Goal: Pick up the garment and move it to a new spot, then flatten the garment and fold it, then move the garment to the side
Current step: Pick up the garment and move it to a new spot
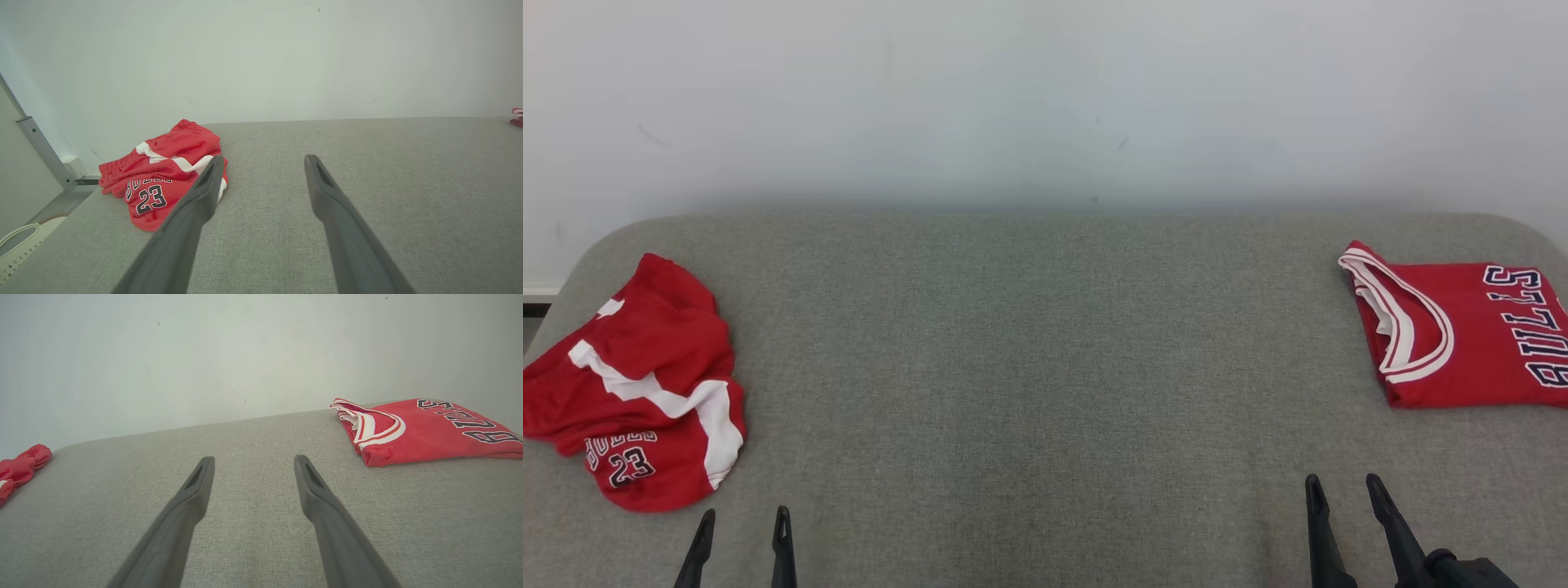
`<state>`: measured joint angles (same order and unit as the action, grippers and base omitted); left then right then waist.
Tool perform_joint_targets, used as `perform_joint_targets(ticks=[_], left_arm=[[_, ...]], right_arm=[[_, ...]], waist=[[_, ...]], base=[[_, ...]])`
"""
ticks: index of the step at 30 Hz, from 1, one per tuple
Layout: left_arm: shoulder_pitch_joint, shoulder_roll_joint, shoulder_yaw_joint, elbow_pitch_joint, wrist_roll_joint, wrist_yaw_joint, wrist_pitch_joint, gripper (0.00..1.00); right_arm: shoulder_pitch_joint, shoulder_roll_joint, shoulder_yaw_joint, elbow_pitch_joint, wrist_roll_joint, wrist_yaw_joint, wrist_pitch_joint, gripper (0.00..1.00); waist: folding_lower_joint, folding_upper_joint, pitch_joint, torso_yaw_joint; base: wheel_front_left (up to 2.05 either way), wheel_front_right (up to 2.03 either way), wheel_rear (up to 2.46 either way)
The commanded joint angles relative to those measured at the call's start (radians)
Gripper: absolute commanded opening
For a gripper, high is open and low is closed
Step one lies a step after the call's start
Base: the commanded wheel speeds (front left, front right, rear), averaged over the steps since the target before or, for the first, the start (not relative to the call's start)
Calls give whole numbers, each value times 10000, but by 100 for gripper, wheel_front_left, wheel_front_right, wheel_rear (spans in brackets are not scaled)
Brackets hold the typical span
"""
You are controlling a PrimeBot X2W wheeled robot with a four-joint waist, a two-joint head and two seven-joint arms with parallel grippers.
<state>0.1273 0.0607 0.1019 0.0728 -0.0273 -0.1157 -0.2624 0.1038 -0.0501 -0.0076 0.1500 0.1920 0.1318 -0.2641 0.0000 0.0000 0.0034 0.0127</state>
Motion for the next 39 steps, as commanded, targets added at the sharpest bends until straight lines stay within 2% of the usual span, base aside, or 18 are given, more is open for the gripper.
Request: perform_joint_targets(ticks=[1,13,25,39], left_arm=[[138,-45,41,-32,81,-24,-30,100],[216,-65,101,-85,107,92,-32,100],[146,-82,241,-50,9,147,-32,100],[151,-98,356,6,-104,210,-32,100]], right_arm=[[114,-1,-19,-1,74,-22,5,100],[221,0,-10,12,198,-22,3,100],[207,-1,64,27,154,-22,5,100],[37,0,219,104,38,-22,5,100]], waist=[[0,0,-16,90],[0,0,-32,1134],[0,0,40,2841],[0,0,57,4171]], base=[[0,0,0],[0,0,0],[0,0,0],[0,0,0]])
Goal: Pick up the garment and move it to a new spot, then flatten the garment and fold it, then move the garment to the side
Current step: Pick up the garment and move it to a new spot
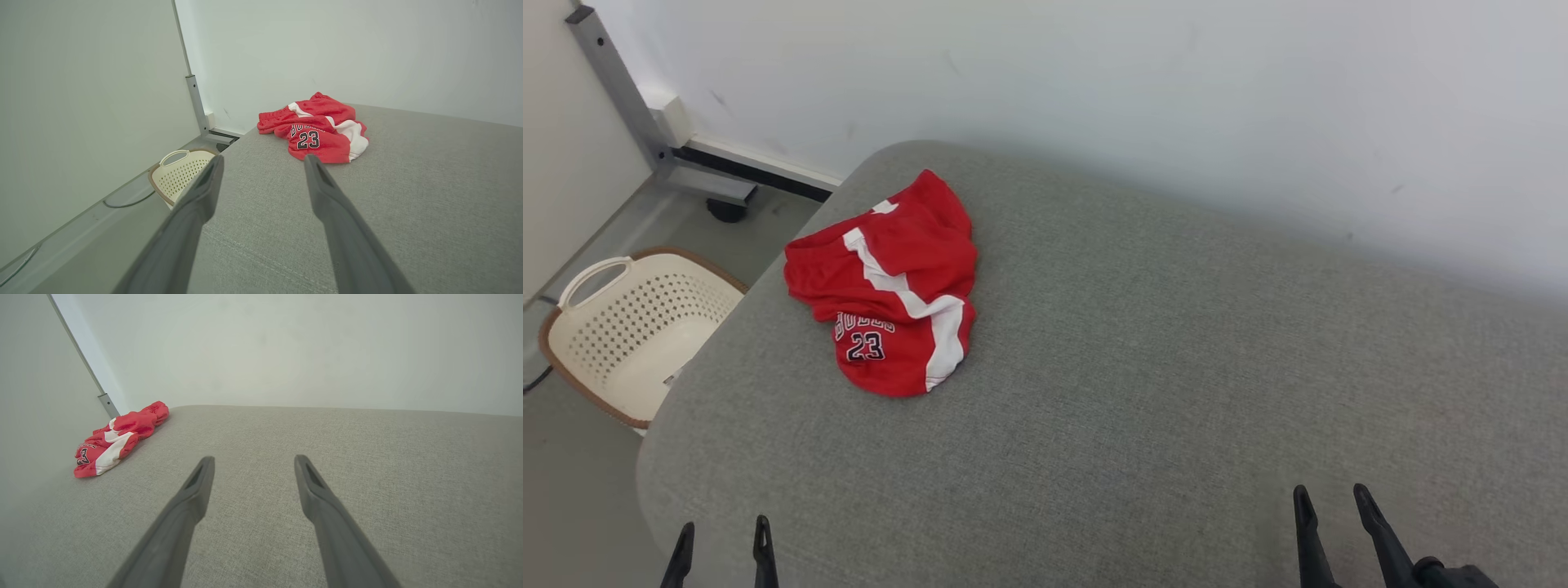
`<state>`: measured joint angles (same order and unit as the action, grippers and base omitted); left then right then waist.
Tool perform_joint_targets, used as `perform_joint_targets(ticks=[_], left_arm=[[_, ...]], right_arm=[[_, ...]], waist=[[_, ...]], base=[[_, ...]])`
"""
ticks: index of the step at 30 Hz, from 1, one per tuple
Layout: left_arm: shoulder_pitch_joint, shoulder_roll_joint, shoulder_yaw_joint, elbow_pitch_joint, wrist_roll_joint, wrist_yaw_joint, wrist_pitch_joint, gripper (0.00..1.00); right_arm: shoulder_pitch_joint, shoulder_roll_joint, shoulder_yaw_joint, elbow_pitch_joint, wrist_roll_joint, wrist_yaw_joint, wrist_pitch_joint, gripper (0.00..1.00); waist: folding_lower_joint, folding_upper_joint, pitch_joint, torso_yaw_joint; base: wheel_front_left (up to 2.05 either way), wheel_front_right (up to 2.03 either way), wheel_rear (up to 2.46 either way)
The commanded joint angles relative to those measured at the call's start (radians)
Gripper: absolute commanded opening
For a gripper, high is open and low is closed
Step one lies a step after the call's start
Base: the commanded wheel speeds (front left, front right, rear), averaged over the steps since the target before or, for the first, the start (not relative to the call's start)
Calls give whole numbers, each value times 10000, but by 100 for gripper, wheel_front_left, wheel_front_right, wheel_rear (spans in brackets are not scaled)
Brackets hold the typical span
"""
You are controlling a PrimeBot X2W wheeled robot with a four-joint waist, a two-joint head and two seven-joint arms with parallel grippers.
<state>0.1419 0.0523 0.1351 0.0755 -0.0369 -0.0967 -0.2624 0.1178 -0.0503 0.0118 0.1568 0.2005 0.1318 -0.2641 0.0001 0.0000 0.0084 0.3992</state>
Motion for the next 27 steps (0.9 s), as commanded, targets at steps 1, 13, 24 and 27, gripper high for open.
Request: perform_joint_targets(ticks=[1,13,24,27], left_arm=[[14,-14,37,-17,-16,24,-30,100],[-103,-20,167,27,-60,-13,-30,100],[-1598,233,395,405,-278,-164,-32,100],[-2666,514,581,702,-445,-255,-30,100]], right_arm=[[-112,2,26,40,-53,-22,3,100],[-51,1,193,96,-40,-22,5,100],[-618,-1,461,2,-237,-22,5,100],[-1044,1,620,-98,-332,-22,3,100]], waist=[[-1,0,4,363],[-1,0,-47,406],[-1,0,502,-591],[-1,0,986,-1340]], base=[[0,0,0],[0,0,0],[0,0,0],[0,0,0]])
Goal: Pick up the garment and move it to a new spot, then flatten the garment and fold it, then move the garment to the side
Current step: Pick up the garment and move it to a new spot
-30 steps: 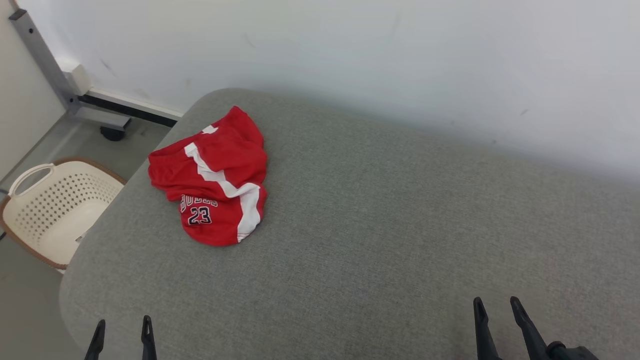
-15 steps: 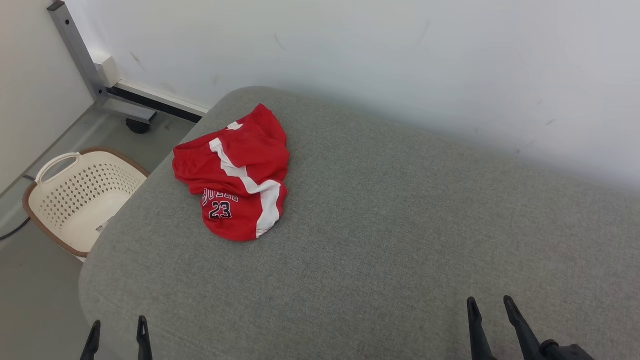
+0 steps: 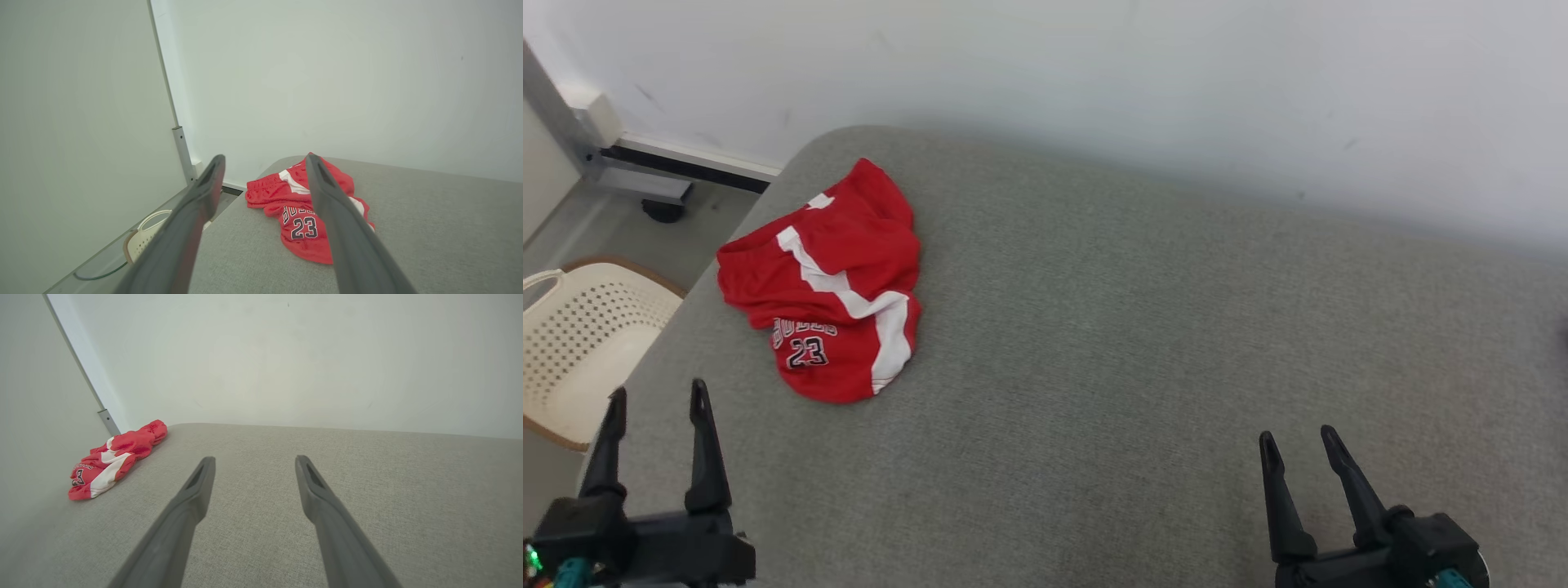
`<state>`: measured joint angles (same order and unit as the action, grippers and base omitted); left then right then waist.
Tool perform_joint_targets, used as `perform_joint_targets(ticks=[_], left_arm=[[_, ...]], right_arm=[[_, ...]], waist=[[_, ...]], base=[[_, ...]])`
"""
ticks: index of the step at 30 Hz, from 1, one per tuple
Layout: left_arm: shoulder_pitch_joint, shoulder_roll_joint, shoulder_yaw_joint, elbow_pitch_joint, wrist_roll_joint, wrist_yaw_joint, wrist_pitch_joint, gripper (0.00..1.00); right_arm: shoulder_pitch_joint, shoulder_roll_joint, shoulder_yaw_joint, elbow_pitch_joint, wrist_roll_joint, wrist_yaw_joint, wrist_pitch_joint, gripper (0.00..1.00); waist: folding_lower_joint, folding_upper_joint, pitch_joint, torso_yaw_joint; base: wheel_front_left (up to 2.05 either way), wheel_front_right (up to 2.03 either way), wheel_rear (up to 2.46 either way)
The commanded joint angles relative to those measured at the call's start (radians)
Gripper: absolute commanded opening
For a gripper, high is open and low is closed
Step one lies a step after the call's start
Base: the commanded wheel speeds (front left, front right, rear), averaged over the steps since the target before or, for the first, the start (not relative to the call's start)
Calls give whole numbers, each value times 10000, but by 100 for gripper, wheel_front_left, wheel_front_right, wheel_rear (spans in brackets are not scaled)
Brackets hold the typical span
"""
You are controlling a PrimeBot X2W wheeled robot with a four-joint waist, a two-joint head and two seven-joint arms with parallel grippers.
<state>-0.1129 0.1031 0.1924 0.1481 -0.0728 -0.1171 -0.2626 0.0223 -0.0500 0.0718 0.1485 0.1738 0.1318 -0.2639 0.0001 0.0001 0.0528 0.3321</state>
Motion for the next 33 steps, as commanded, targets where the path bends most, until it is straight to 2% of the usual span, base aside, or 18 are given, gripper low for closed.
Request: perform_joint_targets(ticks=[1,8,17,24,29,33], left_arm=[[-359,79,49,5,-117,-44,-30,100],[-2397,755,837,903,-772,-118,-30,100],[-4531,1637,1202,2510,-1301,-128,-28,100],[-5757,2544,1075,4530,-1718,-123,-18,100],[-6611,3067,919,6249,-2072,-122,509,100],[-7031,3136,931,7634,-2346,-81,1274,100]], right_arm=[[-204,-4,59,-50,-93,-22,3,100],[-1072,-4,184,-418,-196,-22,3,100],[-1841,-3,221,-620,-33,-22,3,100],[-2213,2,310,-751,19,-22,3,100],[-2370,2,375,-819,-6,-22,3,100],[-2425,0,357,-826,-42,-22,3,100]], waist=[[-1,-1,682,-862],[-1,-1,1939,-2222],[-1,-1,3175,-3319],[-1,-1,3672,-3725],[-1,-1,3829,-3858],[-1,-1,3852,-3899]], base=[[0,0,0],[0,0,0],[0,0,0],[0,0,0],[0,0,0],[0,0,0]])
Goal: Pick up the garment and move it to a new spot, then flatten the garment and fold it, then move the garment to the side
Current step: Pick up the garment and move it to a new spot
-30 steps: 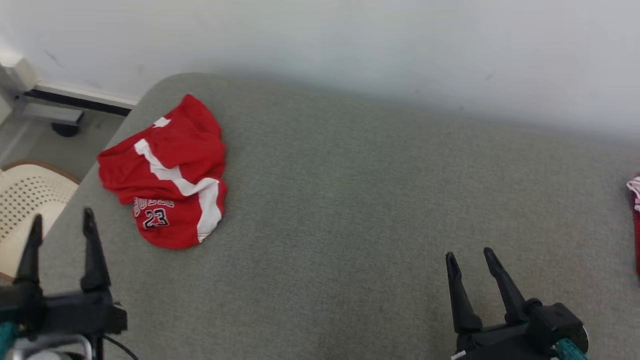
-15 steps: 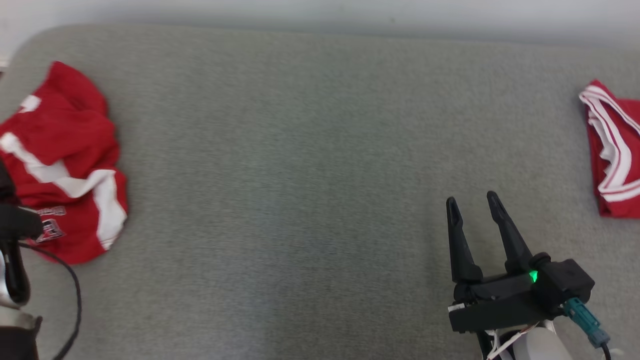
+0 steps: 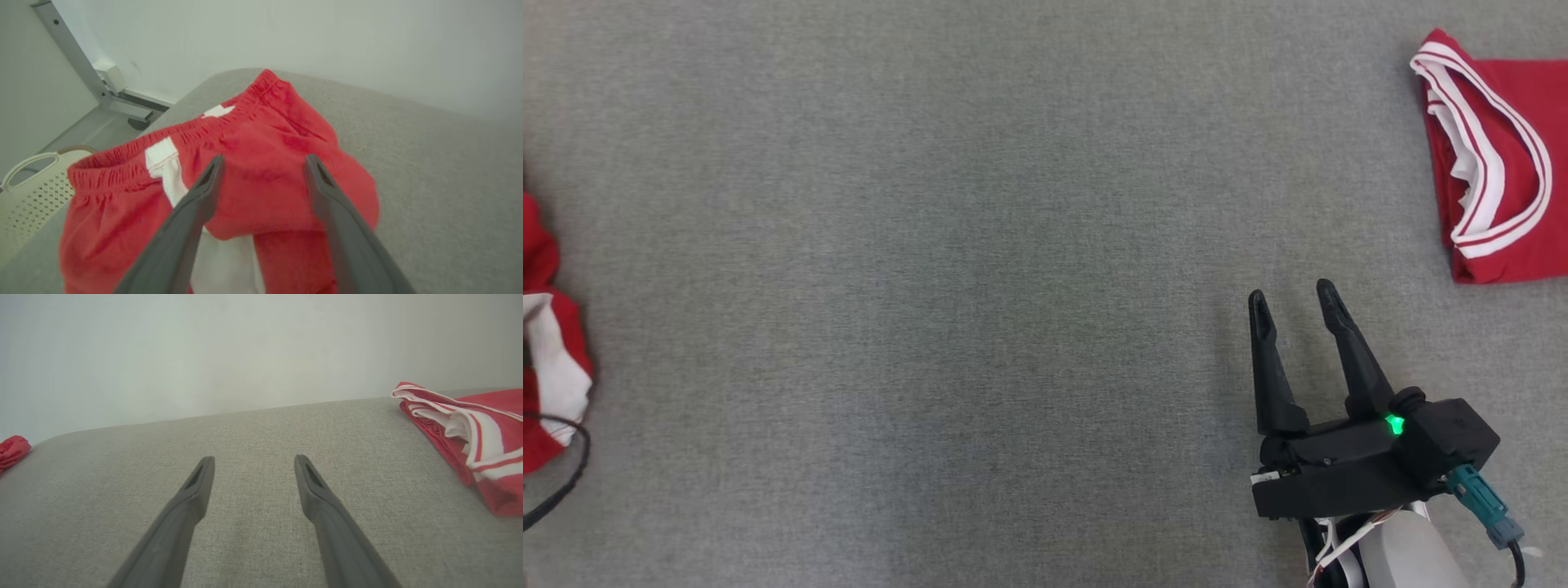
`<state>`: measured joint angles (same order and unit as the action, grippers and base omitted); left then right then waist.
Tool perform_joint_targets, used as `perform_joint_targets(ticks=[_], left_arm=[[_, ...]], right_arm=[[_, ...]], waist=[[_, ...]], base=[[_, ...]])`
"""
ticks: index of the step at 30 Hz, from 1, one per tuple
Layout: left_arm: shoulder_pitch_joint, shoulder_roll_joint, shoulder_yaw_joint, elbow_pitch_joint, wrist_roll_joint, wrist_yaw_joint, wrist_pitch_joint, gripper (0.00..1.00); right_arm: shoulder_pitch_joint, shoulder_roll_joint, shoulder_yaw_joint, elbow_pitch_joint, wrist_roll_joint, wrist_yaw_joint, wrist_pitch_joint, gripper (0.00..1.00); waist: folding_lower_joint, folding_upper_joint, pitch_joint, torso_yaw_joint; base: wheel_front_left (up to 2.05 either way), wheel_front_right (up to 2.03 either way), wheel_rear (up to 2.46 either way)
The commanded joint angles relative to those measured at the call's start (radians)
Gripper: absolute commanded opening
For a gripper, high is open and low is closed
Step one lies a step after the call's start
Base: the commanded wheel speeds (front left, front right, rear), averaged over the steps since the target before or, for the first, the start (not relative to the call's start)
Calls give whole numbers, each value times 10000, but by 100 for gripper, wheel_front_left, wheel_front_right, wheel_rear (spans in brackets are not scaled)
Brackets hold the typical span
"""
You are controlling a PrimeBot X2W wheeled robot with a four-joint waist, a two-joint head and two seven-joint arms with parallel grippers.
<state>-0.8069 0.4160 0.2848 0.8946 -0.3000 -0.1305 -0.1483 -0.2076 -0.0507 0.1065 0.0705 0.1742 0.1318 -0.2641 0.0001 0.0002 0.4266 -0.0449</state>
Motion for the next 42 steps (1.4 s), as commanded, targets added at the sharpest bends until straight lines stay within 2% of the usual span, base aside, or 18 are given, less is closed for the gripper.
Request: perform_joint_targets(ticks=[1,10,14,15,16,24,31,38,42], left_arm=[[-156,-18,22,579,-141,96,477,100],[-289,-39,-52,2607,-368,325,2207,100],[-371,2,-102,2953,-357,360,2276,100],[-398,59,-111,2959,-345,365,2135,85],[-408,119,-140,2952,-310,371,1987,0],[-747,371,-403,2470,-258,147,550,0],[-1157,334,-1081,1296,-81,7,-657,0],[-1392,-7,-1832,-851,-196,4,-963,0],[-1311,-278,-2310,-2312,-455,1,-615,0]], right_arm=[[-109,10,16,-44,-56,-22,5,100],[-86,8,57,5,-125,-22,5,100],[-36,8,57,45,-157,-22,5,100],[-25,8,70,58,-163,-22,5,100],[-14,8,80,73,-166,-22,4,100],[262,8,18,226,-124,-22,5,100],[536,7,-125,298,-90,-22,5,100],[716,5,-86,391,25,-22,5,100],[802,7,-17,419,173,-22,5,100]], waist=[[-1,-2,100,-136],[-1,-2,-43,-169],[-1,-2,-159,-143],[-1,-2,-190,-142],[-1,-2,-228,-142],[-1,-2,-785,-54],[-1,-2,-1397,124],[-1,-2,-1933,96],[-1,-2,-2145,-93]], base=[[0,0,0],[0,0,0],[0,0,0],[0,0,0],[0,0,0],[0,0,0],[0,0,0],[0,0,0],[0,0,0]])
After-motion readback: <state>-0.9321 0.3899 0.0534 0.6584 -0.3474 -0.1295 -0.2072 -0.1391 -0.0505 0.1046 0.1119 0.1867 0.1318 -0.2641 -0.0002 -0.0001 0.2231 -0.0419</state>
